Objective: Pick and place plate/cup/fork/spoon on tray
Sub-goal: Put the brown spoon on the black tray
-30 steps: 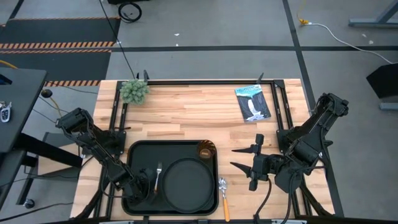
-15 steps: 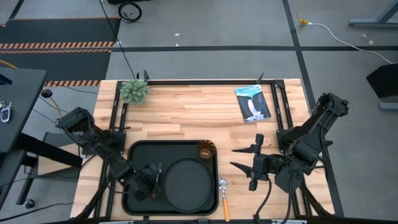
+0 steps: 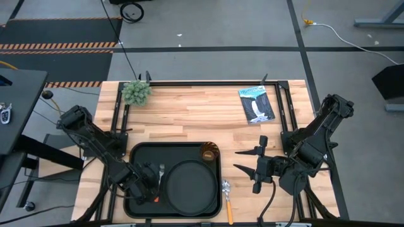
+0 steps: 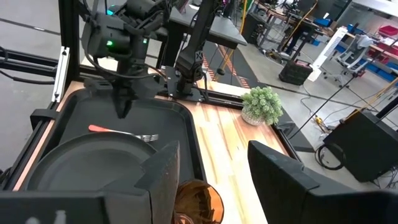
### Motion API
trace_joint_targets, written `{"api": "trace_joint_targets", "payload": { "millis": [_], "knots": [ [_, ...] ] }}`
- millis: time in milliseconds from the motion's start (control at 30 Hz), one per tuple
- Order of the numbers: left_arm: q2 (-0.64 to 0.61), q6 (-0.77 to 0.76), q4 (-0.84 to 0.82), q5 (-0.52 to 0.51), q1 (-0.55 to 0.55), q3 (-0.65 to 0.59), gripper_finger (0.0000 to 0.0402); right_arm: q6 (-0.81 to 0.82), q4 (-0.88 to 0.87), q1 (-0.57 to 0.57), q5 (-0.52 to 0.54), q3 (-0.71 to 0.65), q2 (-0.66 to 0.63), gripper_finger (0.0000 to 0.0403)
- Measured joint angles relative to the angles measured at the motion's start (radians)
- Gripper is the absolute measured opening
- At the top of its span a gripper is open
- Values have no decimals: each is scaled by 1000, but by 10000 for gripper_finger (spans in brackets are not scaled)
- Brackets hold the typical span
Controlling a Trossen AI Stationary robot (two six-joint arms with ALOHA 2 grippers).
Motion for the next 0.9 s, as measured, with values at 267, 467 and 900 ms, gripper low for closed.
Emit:
{"api": "trace_joint_targets", "payload": {
  "millis": [267, 467, 900],
  "knots": [
    [0, 450, -8, -57, 0, -1, 45, -1, 0, 0, -1, 0, 0, 196],
    [12, 461, 11, -62, 3, -1, 86, -1, 1, 0, -1, 0, 0, 196],
    [147, 238, 41, -53, 28, 52, 135, 4, 3, 0, -2, 0, 0, 196]
  ]
}}
